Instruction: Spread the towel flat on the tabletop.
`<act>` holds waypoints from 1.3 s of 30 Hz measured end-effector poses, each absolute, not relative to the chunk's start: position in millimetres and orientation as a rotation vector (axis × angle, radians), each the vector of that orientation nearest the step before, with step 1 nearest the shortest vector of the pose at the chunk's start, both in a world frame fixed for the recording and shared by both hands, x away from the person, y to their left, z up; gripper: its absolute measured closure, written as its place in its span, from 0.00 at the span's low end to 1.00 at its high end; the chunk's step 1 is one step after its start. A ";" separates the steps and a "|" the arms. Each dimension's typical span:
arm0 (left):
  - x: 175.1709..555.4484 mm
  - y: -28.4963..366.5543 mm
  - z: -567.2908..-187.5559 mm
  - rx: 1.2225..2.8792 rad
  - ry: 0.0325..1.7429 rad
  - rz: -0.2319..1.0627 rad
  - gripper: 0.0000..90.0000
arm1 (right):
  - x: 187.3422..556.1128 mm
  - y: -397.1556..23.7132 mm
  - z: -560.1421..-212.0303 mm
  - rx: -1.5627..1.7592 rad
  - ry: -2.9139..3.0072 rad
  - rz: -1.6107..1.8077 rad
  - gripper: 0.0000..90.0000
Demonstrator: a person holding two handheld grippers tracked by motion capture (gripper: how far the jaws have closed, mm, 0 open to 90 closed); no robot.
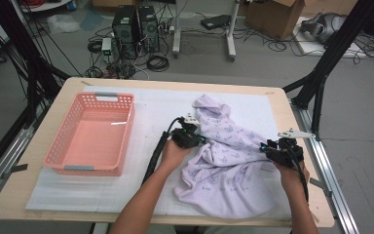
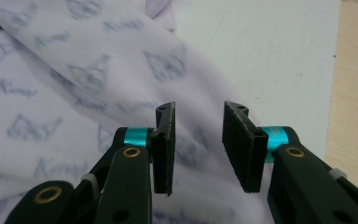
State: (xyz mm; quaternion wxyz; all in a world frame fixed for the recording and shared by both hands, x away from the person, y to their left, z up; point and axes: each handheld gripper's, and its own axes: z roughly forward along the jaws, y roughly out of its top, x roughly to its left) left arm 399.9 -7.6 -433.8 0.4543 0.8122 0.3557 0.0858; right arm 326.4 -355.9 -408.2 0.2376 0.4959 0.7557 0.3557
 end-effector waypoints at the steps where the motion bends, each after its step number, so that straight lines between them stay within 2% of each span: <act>1: 397.9 1.3 -431.6 1.985 0.886 0.221 0.97 | 326.9 -355.6 -408.0 1.363 2.068 0.978 0.71; 8: 380.6 66.4 -418.5 1.910 0.962 0.281 0.97 | 334.8 -344.4 -406.2 1.347 2.084 0.991 0.71; 15: 362.2 100.0 -417.5 1.901 0.984 0.332 0.97 | 353.5 -315.3 -395.4 1.293 2.115 1.079 0.71; 20: 357.0 95.9 -421.3 1.901 0.980 0.315 0.96 | 378.0 -280.4 -381.0 1.236 2.173 1.238 0.71; 26: 355.9 88.3 -424.1 1.898 0.973 0.310 0.96 | 415.7 -241.7 -379.7 1.167 2.284 1.181 0.72; 32: 354.9 82.5 -426.0 1.899 0.960 0.304 0.96 | 442.9 -209.6 -394.3 1.119 2.413 1.119 0.72; 37: 354.6 82.8 -426.3 1.905 0.955 0.301 0.96 | 459.6 -185.9 -414.5 1.129 2.464 1.119 0.67; 39: 355.1 83.8 -426.3 1.904 0.953 0.300 0.96 | 461.0 -179.1 -420.2 1.146 2.479 1.087 0.72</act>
